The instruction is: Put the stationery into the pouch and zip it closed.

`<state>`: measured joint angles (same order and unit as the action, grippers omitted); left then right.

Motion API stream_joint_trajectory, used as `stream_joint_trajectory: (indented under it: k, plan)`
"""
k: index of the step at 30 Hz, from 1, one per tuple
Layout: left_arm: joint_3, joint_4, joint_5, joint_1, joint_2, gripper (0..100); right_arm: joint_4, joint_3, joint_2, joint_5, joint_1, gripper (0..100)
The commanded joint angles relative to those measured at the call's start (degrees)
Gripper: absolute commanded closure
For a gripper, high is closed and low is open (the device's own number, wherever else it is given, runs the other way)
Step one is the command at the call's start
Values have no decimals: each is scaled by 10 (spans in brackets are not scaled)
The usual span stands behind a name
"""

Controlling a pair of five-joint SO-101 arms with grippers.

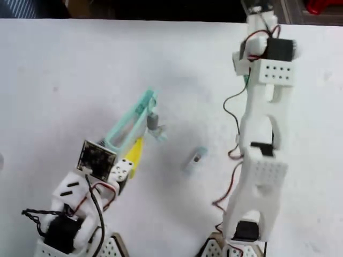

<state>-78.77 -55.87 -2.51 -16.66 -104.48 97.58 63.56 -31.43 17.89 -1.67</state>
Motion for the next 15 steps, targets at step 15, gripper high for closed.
stream_joint_trajectory:
  k: [15]
  plan:
    - [6, 6, 11, 2, 4, 841, -75, -253, 681, -33, 262, 982]
